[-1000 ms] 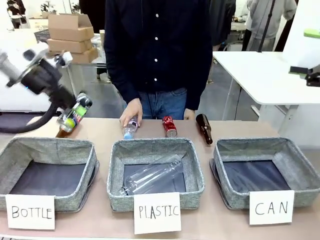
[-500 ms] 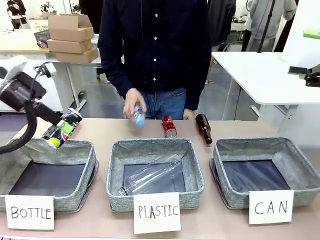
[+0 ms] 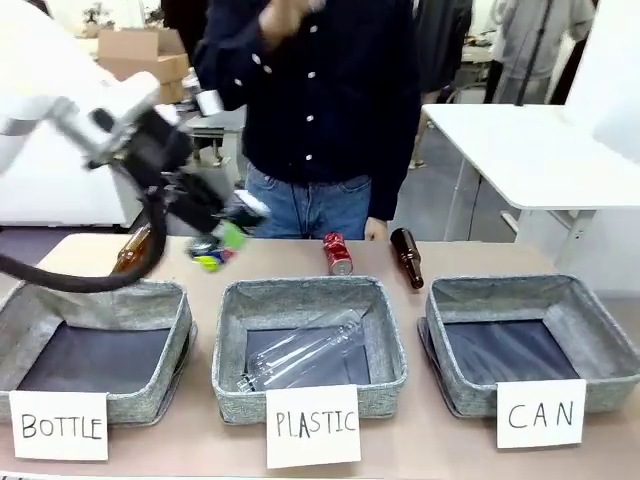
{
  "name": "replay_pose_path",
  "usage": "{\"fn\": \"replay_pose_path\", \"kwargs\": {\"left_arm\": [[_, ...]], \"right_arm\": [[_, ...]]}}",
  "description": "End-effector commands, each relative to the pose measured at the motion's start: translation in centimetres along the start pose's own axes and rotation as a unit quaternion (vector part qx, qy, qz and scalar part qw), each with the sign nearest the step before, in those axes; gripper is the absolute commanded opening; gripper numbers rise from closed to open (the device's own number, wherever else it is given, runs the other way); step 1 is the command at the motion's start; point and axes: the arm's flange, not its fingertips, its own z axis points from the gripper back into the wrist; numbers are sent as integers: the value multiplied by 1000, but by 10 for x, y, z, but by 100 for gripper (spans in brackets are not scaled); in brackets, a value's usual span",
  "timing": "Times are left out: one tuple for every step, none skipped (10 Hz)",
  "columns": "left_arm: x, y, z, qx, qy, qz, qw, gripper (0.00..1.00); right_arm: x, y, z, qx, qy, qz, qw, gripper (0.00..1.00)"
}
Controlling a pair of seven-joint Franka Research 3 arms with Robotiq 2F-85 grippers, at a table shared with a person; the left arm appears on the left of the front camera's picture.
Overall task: Sort the can waste into the basket.
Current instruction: Pick up the can waste from the table and place it in the right Fabric basket.
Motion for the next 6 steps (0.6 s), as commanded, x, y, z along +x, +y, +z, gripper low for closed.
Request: {"fn": "replay_pose_path", "kwargs": {"left_arm": [[104,-1,-49,15,11,-204,979,44],[157,-10,-86,-12,10,-253,967,44],[191,-17,-126,-41,11,-284,958,44],[215,-20,-167,-77,11,-306,949,44],[231,-17,-205,-104,21,-313,944,44],[241,-6,-241,-111,26,-300,947,44]], "right_arm": [[-12,-39,84,-120,40,27,992,100],[-31,-56,110,-130,23,12,991,100],[-42,-70,117,-129,-29,-12,991,100],[-28,-31,98,-119,9,11,993,100],[-28,-31,98,-119,9,11,993,100],[-28,-31,98,-119,9,11,993,100]]}}
